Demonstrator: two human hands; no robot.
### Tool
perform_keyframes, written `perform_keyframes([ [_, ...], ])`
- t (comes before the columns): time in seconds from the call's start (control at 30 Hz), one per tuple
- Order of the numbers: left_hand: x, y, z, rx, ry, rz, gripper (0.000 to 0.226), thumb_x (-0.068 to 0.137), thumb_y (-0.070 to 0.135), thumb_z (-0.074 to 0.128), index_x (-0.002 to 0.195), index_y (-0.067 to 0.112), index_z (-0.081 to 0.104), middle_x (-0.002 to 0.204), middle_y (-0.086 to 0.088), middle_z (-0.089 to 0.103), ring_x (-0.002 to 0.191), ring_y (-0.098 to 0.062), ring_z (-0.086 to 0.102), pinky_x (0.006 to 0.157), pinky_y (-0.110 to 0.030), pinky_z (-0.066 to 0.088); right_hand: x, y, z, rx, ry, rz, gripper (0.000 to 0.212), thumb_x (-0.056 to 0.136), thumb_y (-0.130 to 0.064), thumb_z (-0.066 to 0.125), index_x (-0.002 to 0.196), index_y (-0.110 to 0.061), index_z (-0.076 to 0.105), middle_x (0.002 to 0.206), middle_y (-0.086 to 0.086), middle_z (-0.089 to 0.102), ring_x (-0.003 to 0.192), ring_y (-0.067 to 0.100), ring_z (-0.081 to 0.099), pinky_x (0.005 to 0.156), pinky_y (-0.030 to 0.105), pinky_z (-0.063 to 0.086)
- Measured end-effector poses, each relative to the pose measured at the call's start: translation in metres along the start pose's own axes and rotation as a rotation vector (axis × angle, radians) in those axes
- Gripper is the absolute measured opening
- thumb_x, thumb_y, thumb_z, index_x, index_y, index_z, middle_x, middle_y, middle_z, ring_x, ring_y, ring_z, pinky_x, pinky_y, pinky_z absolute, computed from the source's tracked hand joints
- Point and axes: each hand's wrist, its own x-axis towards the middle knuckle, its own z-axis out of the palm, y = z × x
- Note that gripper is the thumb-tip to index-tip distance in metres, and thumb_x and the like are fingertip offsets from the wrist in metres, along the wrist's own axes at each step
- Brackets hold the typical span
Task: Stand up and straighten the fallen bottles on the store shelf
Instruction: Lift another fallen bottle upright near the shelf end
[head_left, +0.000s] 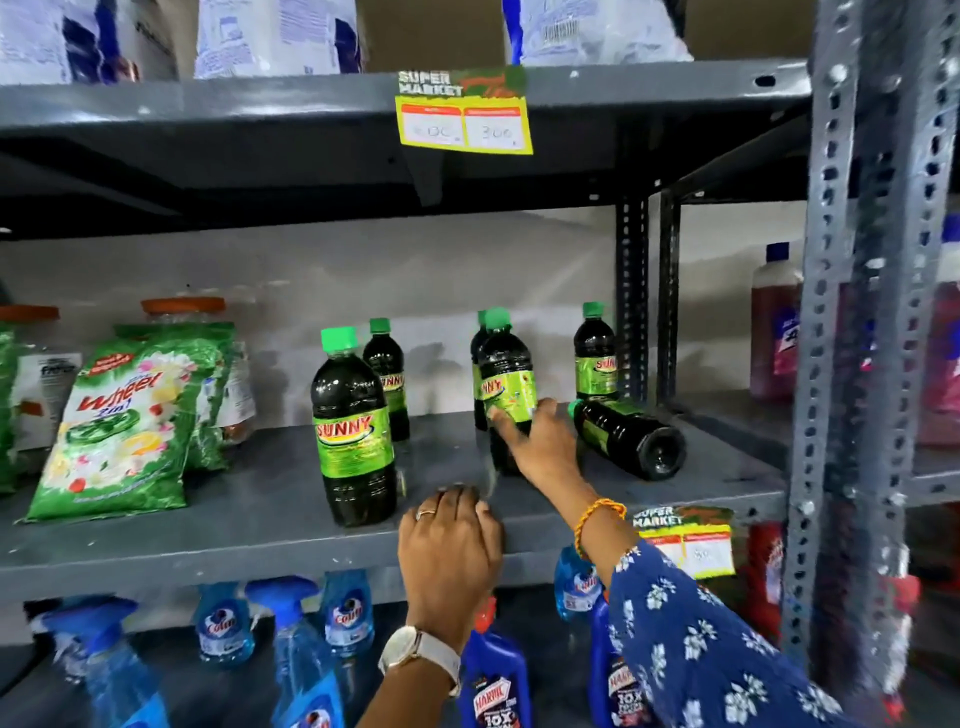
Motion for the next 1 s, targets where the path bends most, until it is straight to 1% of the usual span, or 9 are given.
perform_keyframes([
  [0.13,-0.001,-0.0008,0.0034,0.019,0.019,-0.008,0.033,0.083,0.024,0.039,0.082,0.012,0.069,0.078,-0.006,0.069,0.069,-0.026,0.063,0.065,-0.035,0.036,0.0033,0.0058,-0.0012,0.144,-0.138,0.04,0.06,0.085,-0.046,0.059,0.115,0.002,0.039,0.12,0.022,0.058,0.113,0.038,0.054,0.075,0.033,0.038],
  [0.3,-0.001,-0.0006,0.0012,0.0,0.007,-0.019,0.035,0.085,0.024,0.039,0.087,0.011,0.071,0.086,-0.006,0.071,0.076,-0.025,0.065,0.071,-0.035,0.037,0.0022,0.008,0.0031,0.24,-0.232,0.065,0.056,0.084,-0.037,0.064,0.118,-0.002,0.036,0.122,0.015,0.056,0.113,0.031,0.054,0.078,0.027,0.038],
  [0.4,-0.0011,-0.0011,0.0006,0.002,-0.004,-0.022,0.034,0.085,0.024,0.039,0.087,0.011,0.071,0.086,-0.006,0.071,0.076,-0.025,0.064,0.071,-0.035,0.037,0.0031,0.0052,0.0033,0.298,-0.189,0.089,0.068,0.076,-0.043,0.071,0.121,-0.004,0.036,0.123,0.012,0.051,0.109,0.023,0.052,0.08,0.026,0.039],
  [0.5,-0.0008,-0.0011,0.0014,-0.01,-0.006,-0.023,0.033,0.085,0.024,0.038,0.087,0.011,0.069,0.085,-0.005,0.07,0.074,-0.024,0.063,0.07,-0.036,0.035,0.0047,0.0072,0.0046,0.24,-0.068,0.012,0.088,0.058,-0.046,0.083,0.119,-0.003,0.036,0.123,0.013,0.041,0.114,0.023,0.043,0.088,0.026,0.038],
  [0.6,-0.0004,-0.0017,0.0037,0.007,-0.006,-0.022,0.033,0.085,0.024,0.039,0.087,0.011,0.07,0.085,-0.006,0.071,0.074,-0.025,0.063,0.071,-0.036,0.034,0.0055,0.0091,0.0042,0.184,-0.068,-0.012,0.077,0.059,-0.027,0.086,0.113,-0.002,0.038,0.118,0.014,0.045,0.107,0.025,0.046,0.078,0.023,0.035],
  [0.7,-0.0015,-0.0019,0.0061,0.026,0.005,-0.017,0.034,0.085,0.023,0.04,0.086,0.01,0.071,0.086,-0.006,0.071,0.074,-0.025,0.063,0.07,-0.035,0.034,0.0042,0.0085,0.0008,0.279,-0.125,0.048,0.062,0.068,-0.015,0.075,0.116,-0.006,0.038,0.111,0.01,0.053,0.092,0.021,0.05,0.073,0.026,0.039],
  [0.77,-0.0014,-0.002,0.0073,0.028,0.018,-0.017,0.035,0.085,0.023,0.039,0.086,0.009,0.071,0.087,-0.006,0.071,0.074,-0.025,0.064,0.07,-0.035,0.034,0.0039,0.0074,0.0006,0.358,-0.127,0.051,0.063,0.068,-0.015,0.077,0.116,-0.008,0.036,0.108,0.007,0.053,0.092,0.019,0.051,0.073,0.025,0.039],
  [0.87,-0.0018,-0.0023,0.0093,0.025,0.039,-0.017,0.035,0.085,0.024,0.039,0.087,0.008,0.071,0.086,-0.007,0.072,0.074,-0.025,0.064,0.07,-0.035,0.034,0.0051,0.0093,0.0025,0.336,-0.045,0.021,0.071,0.058,-0.025,0.086,0.103,-0.012,0.034,0.11,0.01,0.052,0.097,0.021,0.053,0.075,0.025,0.04],
  [1.0,-0.0026,-0.0031,0.0104,0.014,0.062,-0.018,0.035,0.086,0.023,0.039,0.087,0.008,0.07,0.086,-0.008,0.071,0.074,-0.026,0.063,0.069,-0.036,0.035,0.0049,0.0092,-0.0017,0.368,-0.077,0.064,0.058,0.068,-0.014,0.077,0.106,-0.01,0.035,0.092,0.0,0.052,0.085,0.016,0.051,0.06,0.019,0.036],
])
